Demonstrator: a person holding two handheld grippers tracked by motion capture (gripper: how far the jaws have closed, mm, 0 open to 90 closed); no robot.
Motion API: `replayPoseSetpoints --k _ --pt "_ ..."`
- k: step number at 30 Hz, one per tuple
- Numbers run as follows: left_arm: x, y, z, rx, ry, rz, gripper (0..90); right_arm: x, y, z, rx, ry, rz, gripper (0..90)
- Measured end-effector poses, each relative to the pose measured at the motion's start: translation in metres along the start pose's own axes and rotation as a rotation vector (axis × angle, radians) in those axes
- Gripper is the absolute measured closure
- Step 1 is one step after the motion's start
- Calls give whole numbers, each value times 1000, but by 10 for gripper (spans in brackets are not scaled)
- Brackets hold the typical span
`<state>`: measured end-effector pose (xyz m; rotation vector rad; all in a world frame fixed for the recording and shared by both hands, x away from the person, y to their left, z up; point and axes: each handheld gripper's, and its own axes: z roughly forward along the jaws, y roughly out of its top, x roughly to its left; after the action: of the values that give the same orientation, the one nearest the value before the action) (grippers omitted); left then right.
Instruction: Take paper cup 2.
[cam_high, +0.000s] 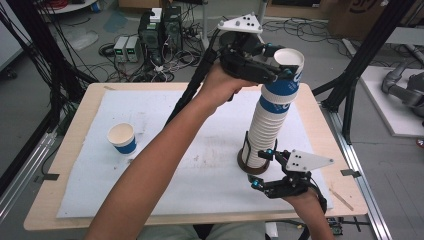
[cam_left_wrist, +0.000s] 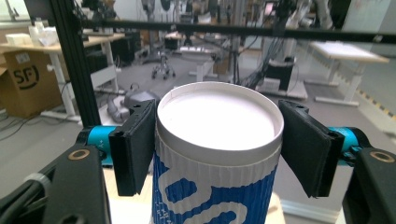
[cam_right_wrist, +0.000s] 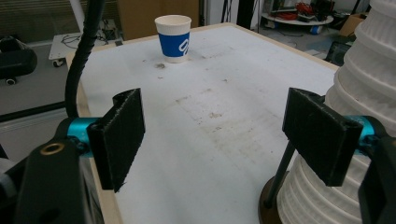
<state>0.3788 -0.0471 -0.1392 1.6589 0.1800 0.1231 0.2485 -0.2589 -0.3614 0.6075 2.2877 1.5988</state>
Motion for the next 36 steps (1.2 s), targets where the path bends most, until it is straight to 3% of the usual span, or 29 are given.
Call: replayPoseSetpoints --k 12,18,30,36 --pt "-3 27 -33 -122 5 3 310 0 0 1 -2 2 -4 216" --pt "-3 31 -55 -135 20 28 310 0 0 1 -3 4 -2 216" --pt "5 13 -117 -131 94 29 310 3 1 7 1 22 -12 215" --pt "8 -7 -142 -137 112 16 309 3 0 13 10 33 -9 215"
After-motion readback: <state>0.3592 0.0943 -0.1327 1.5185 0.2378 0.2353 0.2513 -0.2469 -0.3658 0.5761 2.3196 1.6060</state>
